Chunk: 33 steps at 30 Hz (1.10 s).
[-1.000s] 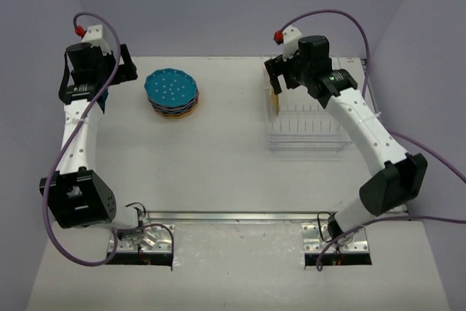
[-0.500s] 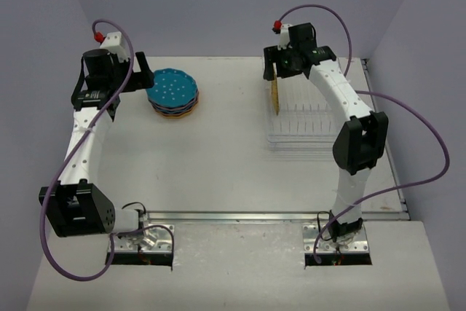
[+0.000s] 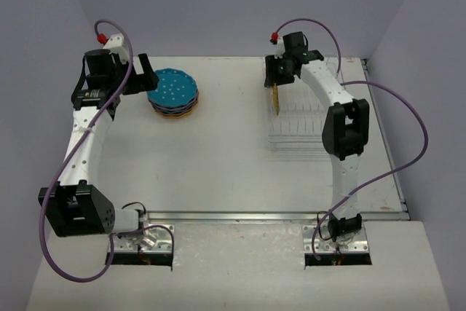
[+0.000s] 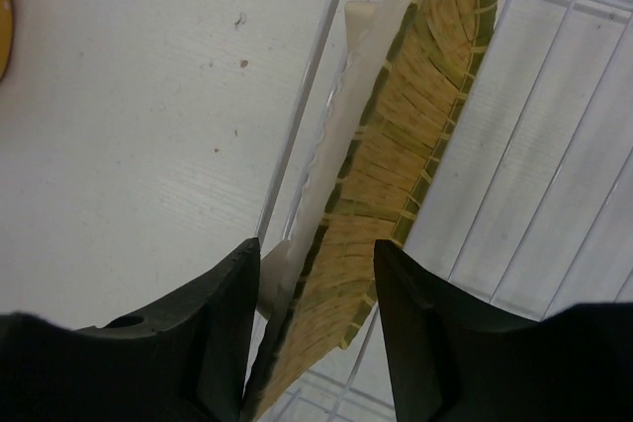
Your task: Unload the plates from the dish rack
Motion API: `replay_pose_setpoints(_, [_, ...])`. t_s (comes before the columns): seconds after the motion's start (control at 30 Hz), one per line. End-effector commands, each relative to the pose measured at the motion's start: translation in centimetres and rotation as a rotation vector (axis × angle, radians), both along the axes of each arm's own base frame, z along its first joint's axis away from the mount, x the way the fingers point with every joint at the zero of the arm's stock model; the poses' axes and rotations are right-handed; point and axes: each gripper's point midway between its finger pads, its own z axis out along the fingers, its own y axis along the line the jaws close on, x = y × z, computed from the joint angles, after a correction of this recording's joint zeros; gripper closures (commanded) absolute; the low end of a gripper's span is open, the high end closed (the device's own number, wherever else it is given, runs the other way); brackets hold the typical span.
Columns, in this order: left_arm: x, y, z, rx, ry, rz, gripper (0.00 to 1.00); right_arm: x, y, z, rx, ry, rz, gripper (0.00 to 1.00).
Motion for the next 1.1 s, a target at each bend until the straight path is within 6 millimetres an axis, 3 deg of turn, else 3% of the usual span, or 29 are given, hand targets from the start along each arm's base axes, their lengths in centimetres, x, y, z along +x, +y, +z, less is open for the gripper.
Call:
replay_pose_setpoints(0.0, [-0.1,-0.7,3.0,-0.016,-0.072,-0.012,0.00,1.1,0.0,2.3,0.067,-0.050,-0.007,0.62])
replay_pose_setpoints(0.2, [-0.1,-0.9,2.9,-0.026,-0.071,-0.022,0.00,0.3,0.2,3.2,0.140,-0.030,0.000,1.00])
replay_pose_setpoints(0.37, [-0.2,-0.9,2.8,-0.025,-0.071,-0.023,0.00,-0.4,0.2,5.6,0.195,-0.042,-0.008,1.00])
replay_pose_setpoints(0.47, [-0.3,-0.8,2.8,-0.022,-0.070,-0.019,0.00,-0.6,0.2,8.1,0.229,-0.074,-0.022,1.00])
replay_pose_setpoints(0.8, [-0.6,-0.8,3.1,-0.018,-0.072,-0.015,0.00,-2.2,0.4,18.3,0.350,-0.225,-0.048,1.00])
replay_pose_setpoints(1.07, [-1.5,-2.7,4.9,-0.067,-0.099,-0.108,0.00,-5.5,-0.1,25.4,0.256,-0.498,0.158,1.00])
